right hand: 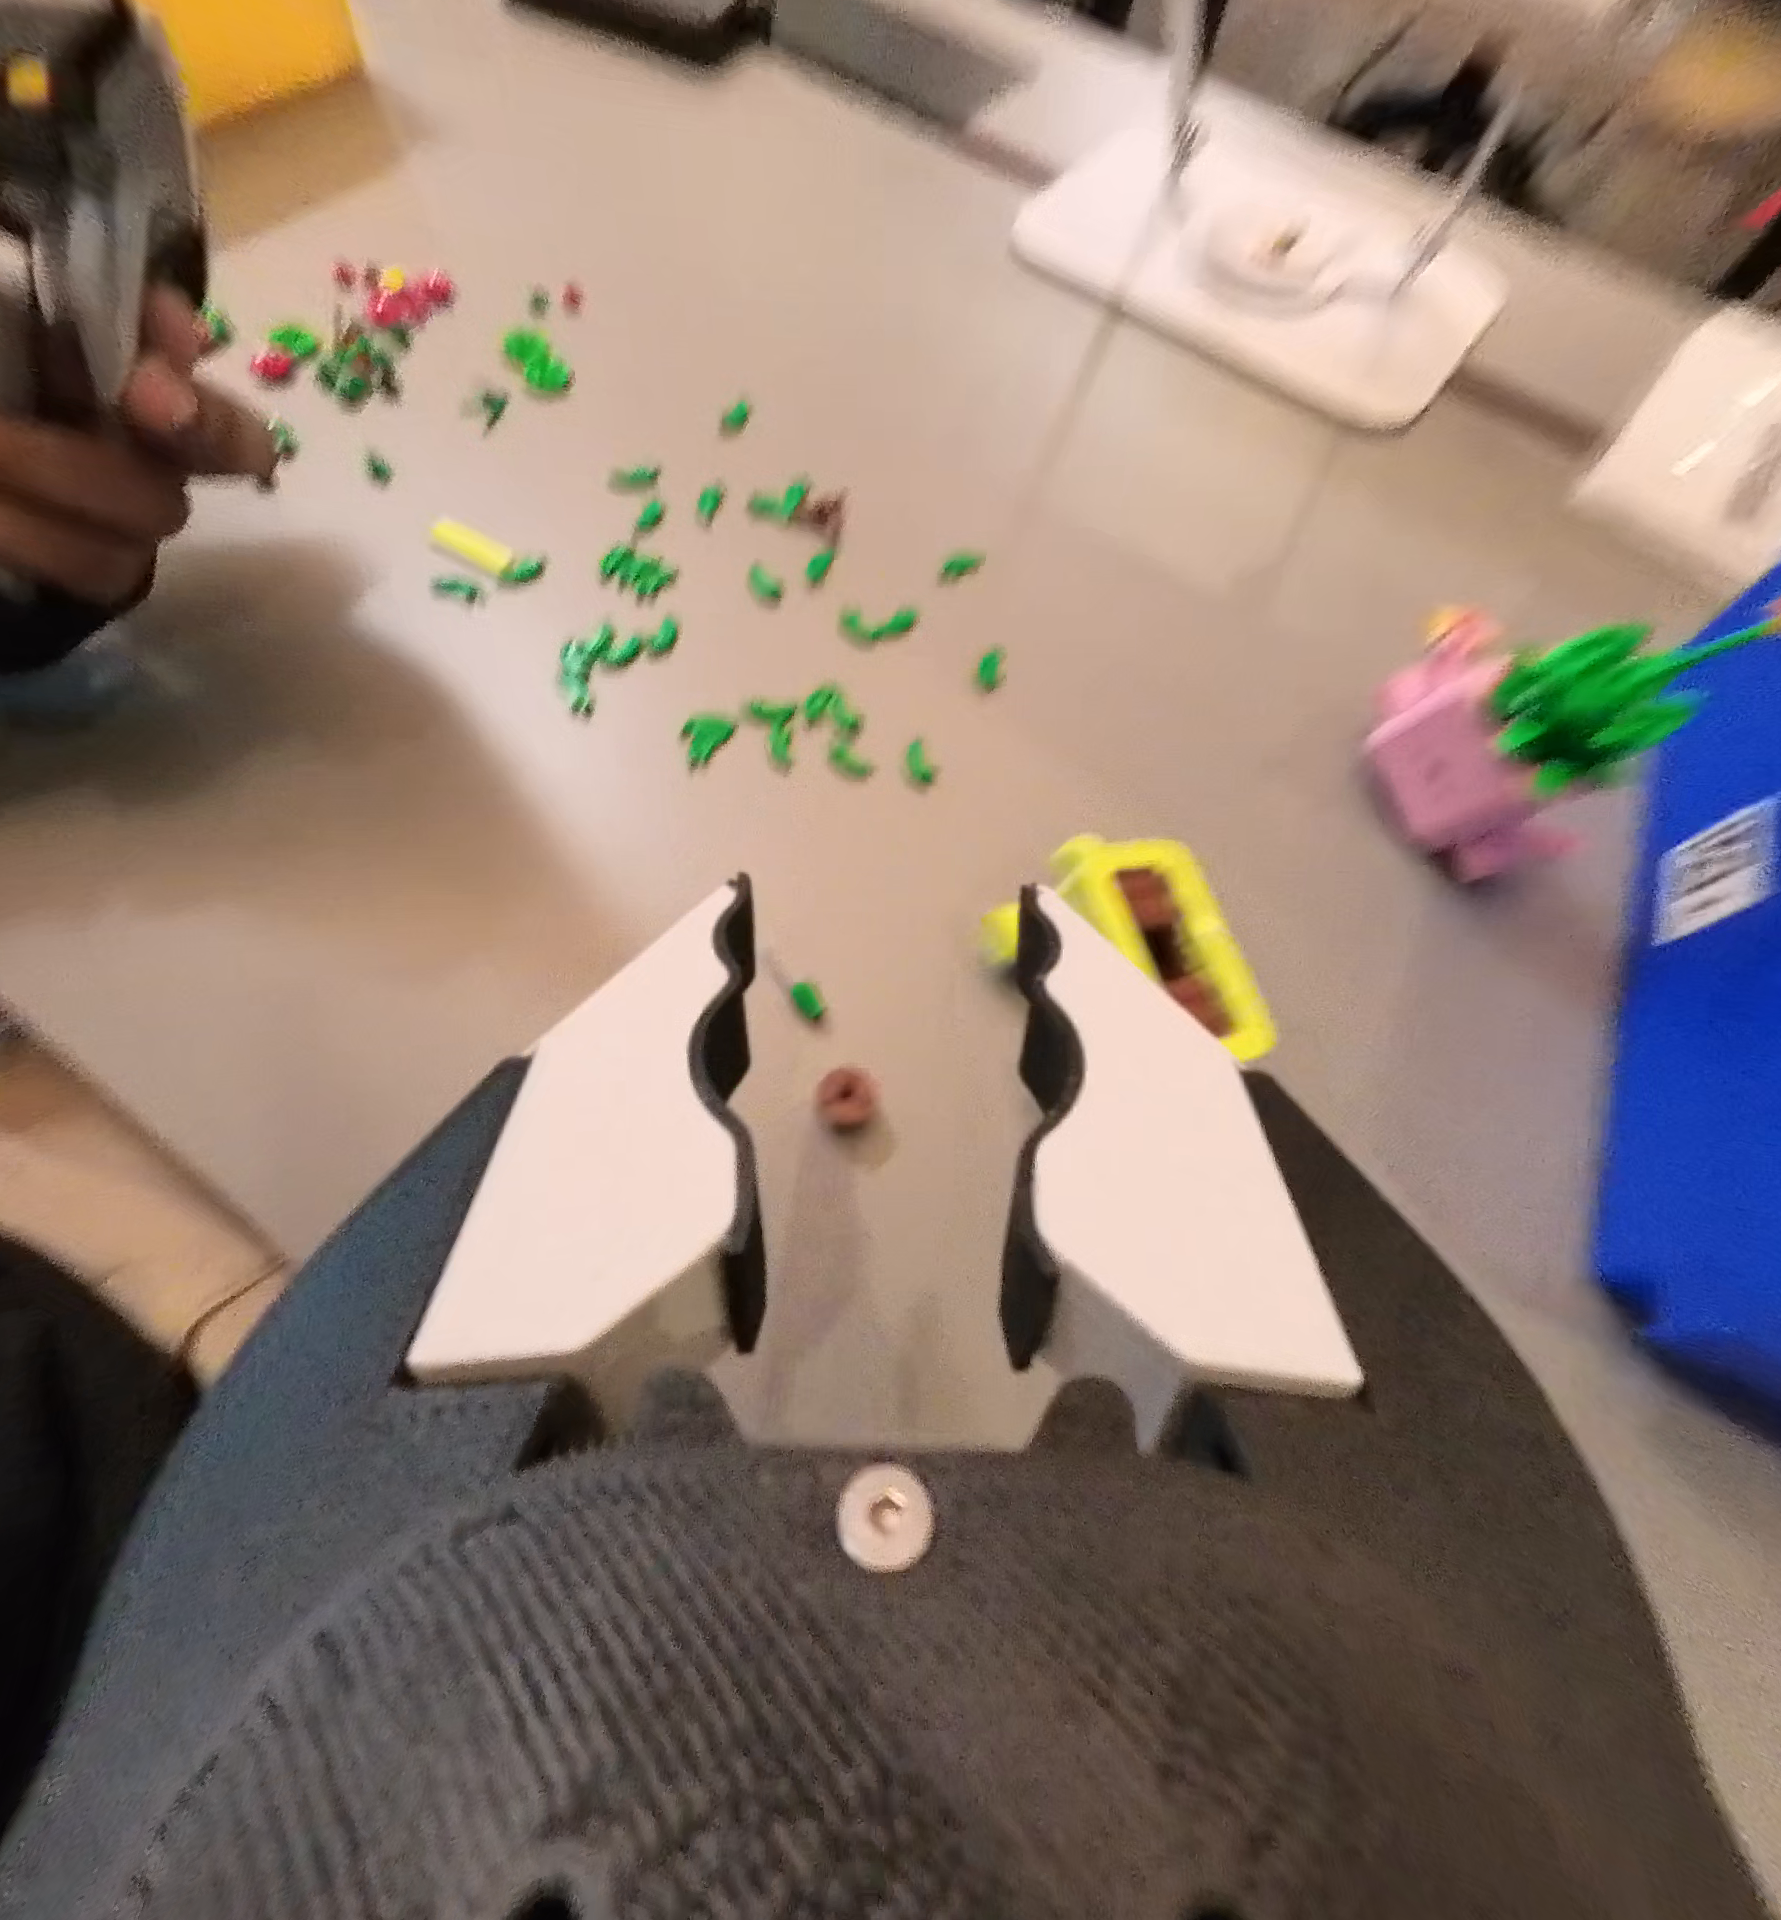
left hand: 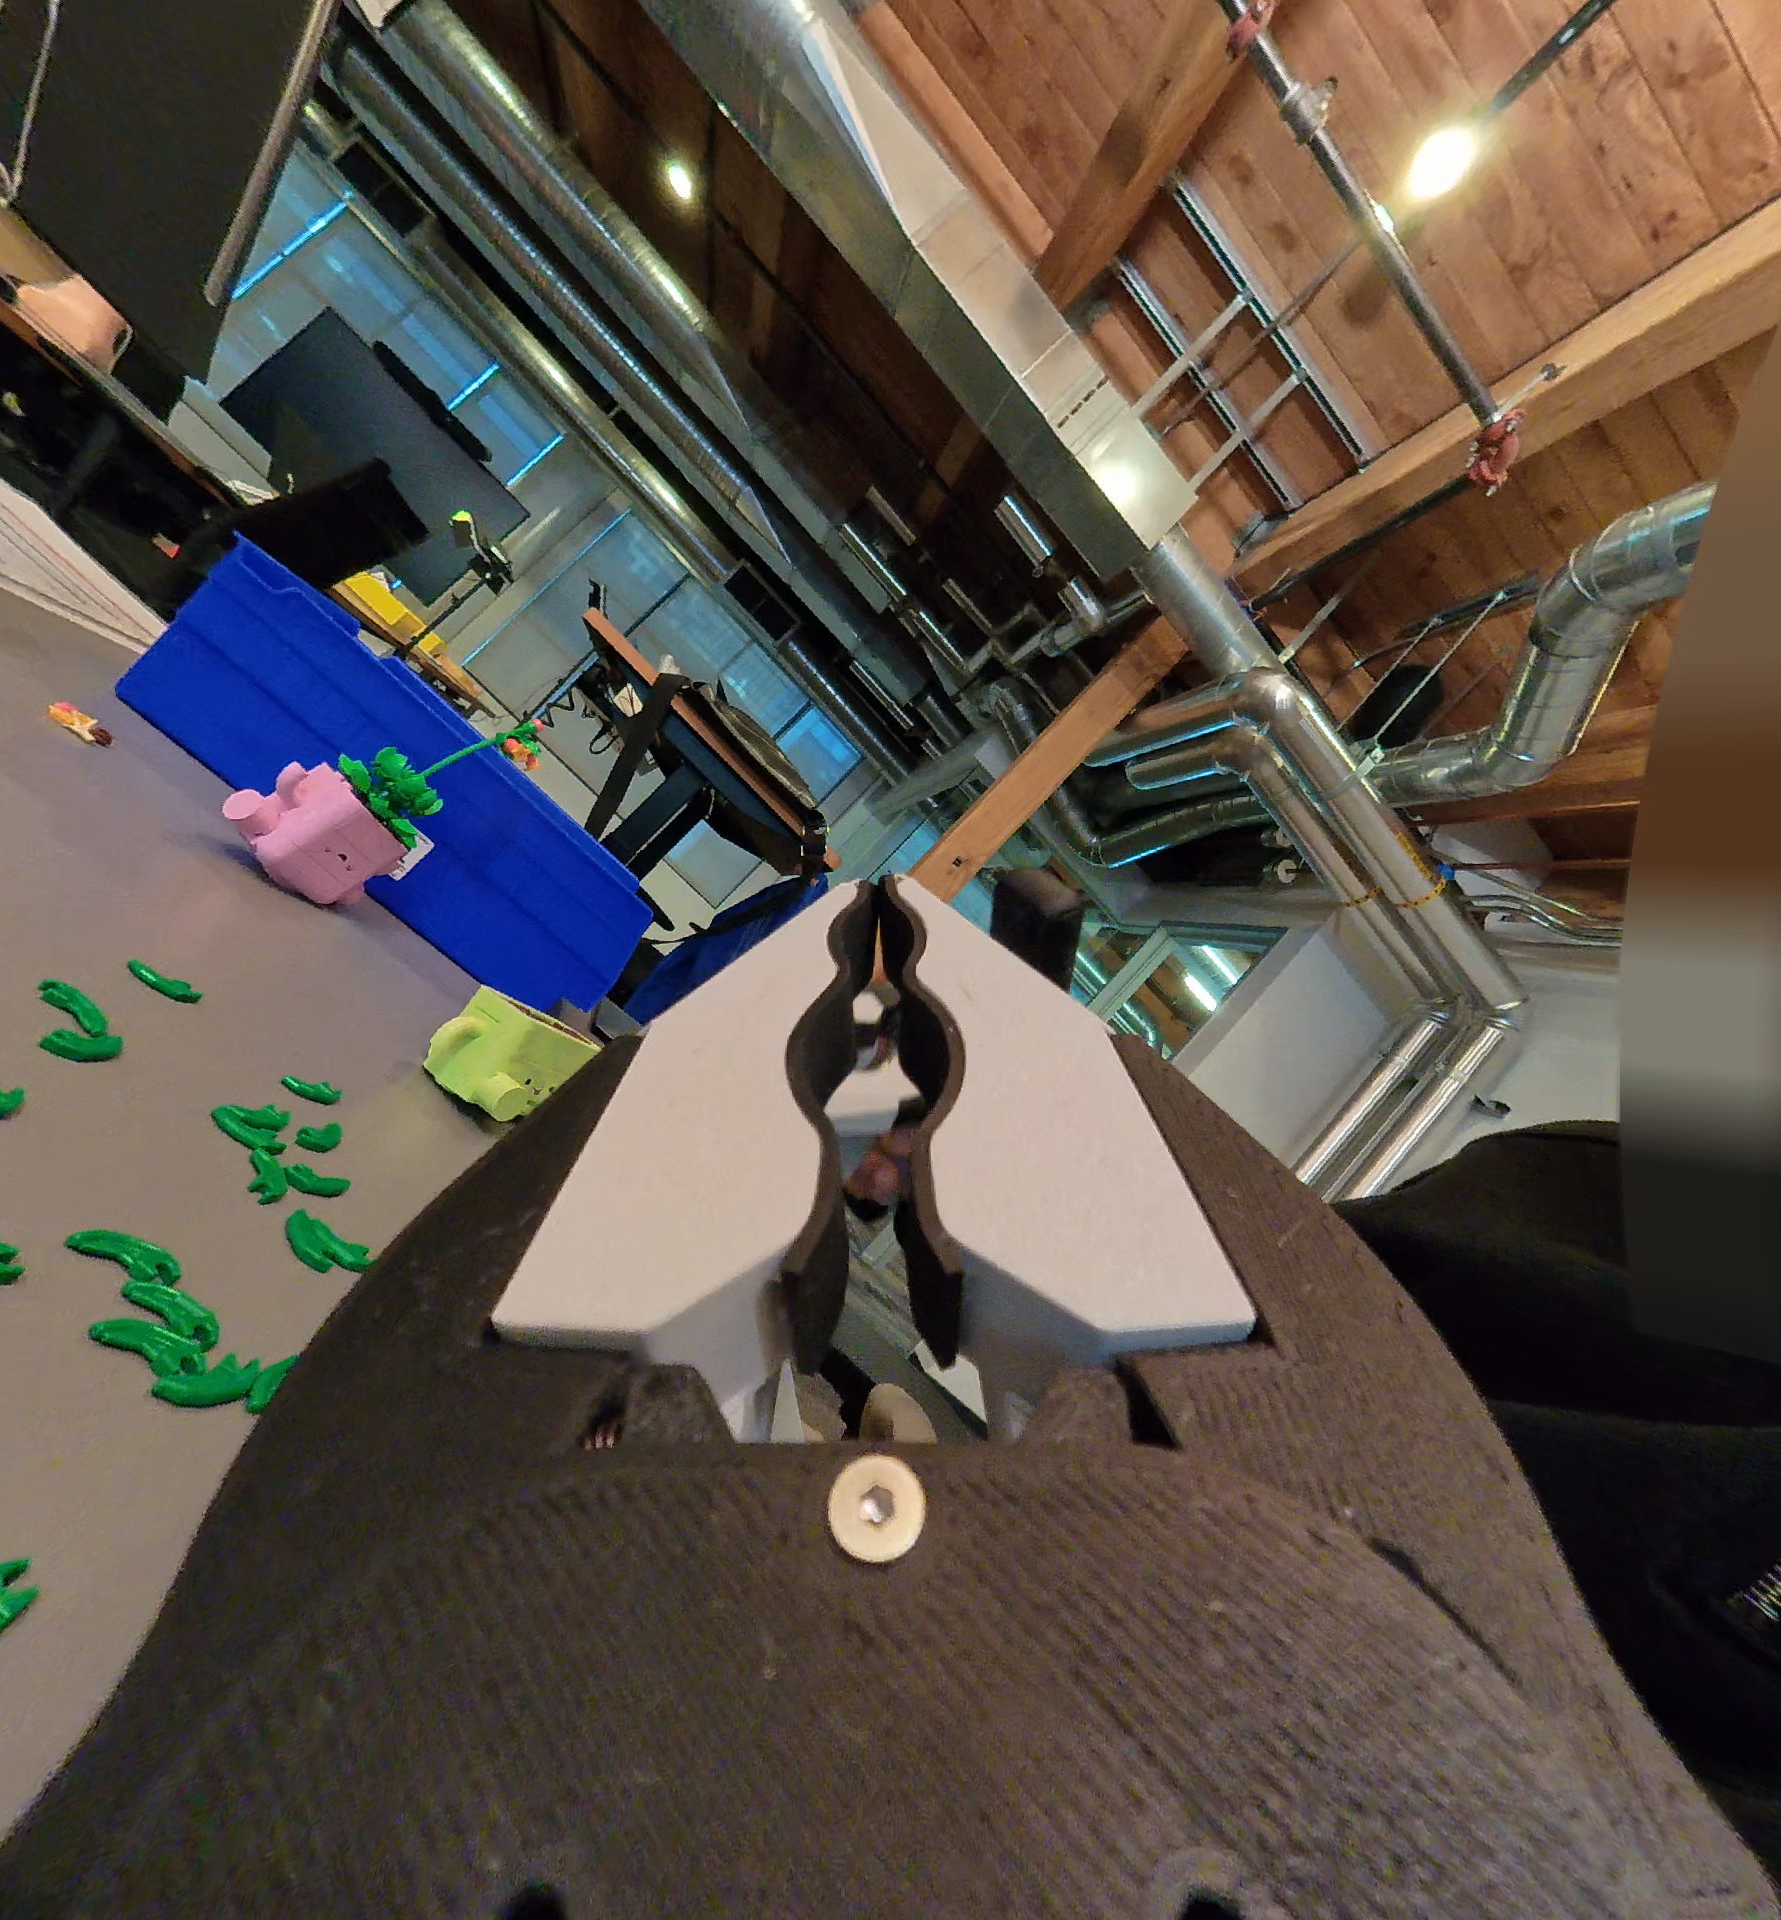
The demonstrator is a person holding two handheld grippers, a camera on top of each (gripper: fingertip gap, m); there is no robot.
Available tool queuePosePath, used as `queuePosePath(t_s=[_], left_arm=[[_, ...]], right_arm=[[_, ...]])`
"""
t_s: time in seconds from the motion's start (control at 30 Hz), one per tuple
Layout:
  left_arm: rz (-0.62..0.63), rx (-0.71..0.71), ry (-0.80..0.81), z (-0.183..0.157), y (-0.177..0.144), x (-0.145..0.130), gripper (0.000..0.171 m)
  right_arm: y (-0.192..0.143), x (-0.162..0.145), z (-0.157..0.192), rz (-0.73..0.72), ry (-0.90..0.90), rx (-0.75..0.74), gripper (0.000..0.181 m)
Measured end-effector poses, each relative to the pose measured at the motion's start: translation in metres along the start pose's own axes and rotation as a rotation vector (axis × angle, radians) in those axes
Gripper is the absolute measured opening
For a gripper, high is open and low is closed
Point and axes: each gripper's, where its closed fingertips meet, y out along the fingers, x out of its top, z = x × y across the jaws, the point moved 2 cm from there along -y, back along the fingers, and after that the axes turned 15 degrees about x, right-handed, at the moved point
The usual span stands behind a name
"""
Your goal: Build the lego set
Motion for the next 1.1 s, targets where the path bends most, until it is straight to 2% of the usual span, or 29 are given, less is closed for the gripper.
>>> queuePosePath(t_s=[0.1, 0.23, 0.3, 0.33, 0.43, 0.53, 0.6, 0.67, 0.77, 0.87, 0.93, 1.0, 1.1], left_arm=[[0.012, 0.002, 0.006, -0.001, 0.003, -0.004, 0.000], [0.036, 0.006, 0.019, -0.001, 0.007, -0.009, 0.000], [0.048, 0.015, 0.032, -0.001, 0.008, -0.012, 0.000], [0.056, 0.023, 0.040, 0.000, 0.009, -0.013, 0.000], [0.083, 0.050, 0.053, 0.005, 0.011, -0.018, 0.000], [0.119, 0.075, 0.030, 0.010, 0.014, -0.024, 0.001], [0.146, 0.095, 0.016, 0.013, 0.017, -0.029, 0.010], [0.174, 0.128, 0.035, 0.016, 0.020, -0.034, 0.017], [0.204, 0.169, 0.095, 0.019, 0.022, -0.041, 0.017], [0.188, 0.196, 0.150, 0.021, 0.021, -0.038, 0.017], [0.125, 0.218, 0.182, 0.022, 0.016, -0.025, 0.016], [0.054, 0.246, 0.203, 0.022, 0.006, -0.009, 0.011], [0.011, 0.262, 0.231, 0.020, -0.010, 0.009, 0.000]], right_arm=[[0.025, -0.028, 0.016, 0.073, 0.032, 0.058, 0.050], [0.055, -0.042, 0.015, 0.189, -0.048, 0.003, 0.046], [0.062, -0.048, 0.011, 0.255, -0.081, -0.052, 0.038], [0.064, -0.048, 0.011, 0.265, -0.096, -0.058, 0.028], [0.067, -0.044, 0.017, 0.284, -0.185, -0.059, 0.000], [0.069, -0.026, 0.029, 0.235, -0.357, -0.081, 0.000], [0.067, -0.007, 0.042, 0.146, -0.491, -0.093, 0.000], [0.058, 0.005, 0.040, 0.110, -0.557, -0.172, 0.000], [0.046, 0.003, 0.026, 0.098, -0.427, -0.133, 0.000], [0.039, -0.007, 0.016, 0.054, -0.147, -0.017, 0.028], [0.045, -0.013, 0.022, 0.029, 0.006, 0.077, 0.040], [0.055, -0.023, 0.025, 0.074, 0.059, 0.083, 0.040], [0.066, -0.035, 0.023, 0.152, 0.045, -0.006, 0.047]])
